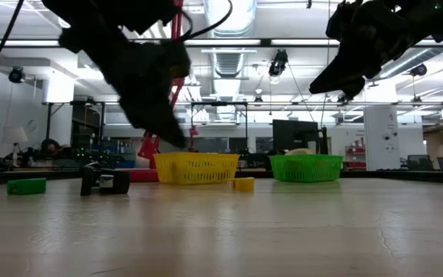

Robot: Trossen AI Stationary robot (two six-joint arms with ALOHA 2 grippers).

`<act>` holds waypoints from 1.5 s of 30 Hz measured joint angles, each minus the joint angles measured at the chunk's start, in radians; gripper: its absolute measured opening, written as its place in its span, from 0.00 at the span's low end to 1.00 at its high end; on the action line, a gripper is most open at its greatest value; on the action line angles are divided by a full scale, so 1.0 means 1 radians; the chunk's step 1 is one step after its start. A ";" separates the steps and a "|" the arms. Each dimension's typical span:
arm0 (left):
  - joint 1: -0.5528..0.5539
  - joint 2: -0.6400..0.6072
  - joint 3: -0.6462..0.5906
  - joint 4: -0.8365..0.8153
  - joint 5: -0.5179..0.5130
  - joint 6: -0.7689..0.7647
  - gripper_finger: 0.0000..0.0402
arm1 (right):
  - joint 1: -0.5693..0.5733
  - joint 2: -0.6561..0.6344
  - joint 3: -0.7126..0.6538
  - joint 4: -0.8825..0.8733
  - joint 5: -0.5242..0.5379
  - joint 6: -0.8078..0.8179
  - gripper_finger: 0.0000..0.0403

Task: Pick and place Stapler, Stapler remover, tape
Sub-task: Put the black stapler into the blue bin

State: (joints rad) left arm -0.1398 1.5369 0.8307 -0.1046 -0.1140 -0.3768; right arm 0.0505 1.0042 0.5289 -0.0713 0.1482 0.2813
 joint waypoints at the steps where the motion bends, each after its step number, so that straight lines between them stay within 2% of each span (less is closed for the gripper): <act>1: -0.009 -0.005 0.000 -0.047 0.002 0.014 0.33 | 0.000 0.000 0.000 0.000 0.000 0.000 0.13; 6: -0.047 -0.037 0.024 -0.325 0.049 0.061 0.30 | 0.000 0.000 -0.001 0.002 0.000 0.000 0.13; 10: -0.064 -0.069 0.056 -0.513 0.048 0.066 0.29 | 0.000 0.000 -0.002 0.008 0.000 0.000 0.13; 20: -0.108 -0.099 0.066 -0.605 0.053 0.147 0.26 | 0.000 0.000 -0.002 0.028 -0.003 0.005 0.14; 27: -0.126 -0.096 0.063 -0.608 0.047 0.248 0.25 | 0.000 0.000 -0.002 0.026 -0.003 0.004 0.13; 29: -0.126 -0.095 0.063 -0.586 0.036 0.249 0.25 | 0.000 0.000 -0.002 0.026 -0.003 0.004 0.13; 32: -0.125 -0.095 0.061 -0.542 0.020 0.172 0.26 | 0.000 0.000 -0.004 0.028 -0.003 0.007 0.13; 34: -0.125 -0.093 0.061 -0.525 0.007 0.158 0.27 | 0.000 0.000 -0.007 0.029 -0.002 0.007 0.14; 37: -0.138 -0.092 0.058 -0.530 -0.023 0.222 0.30 | 0.000 0.000 -0.010 0.030 -0.002 0.007 0.13; 45: -0.145 -0.091 0.021 -0.533 -0.065 0.264 0.46 | 0.000 0.000 -0.024 0.061 0.000 0.007 0.12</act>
State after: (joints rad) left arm -0.2852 1.4456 0.8519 -0.6379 -0.1787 -0.1128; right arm 0.0502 1.0042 0.5052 -0.0103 0.1486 0.2887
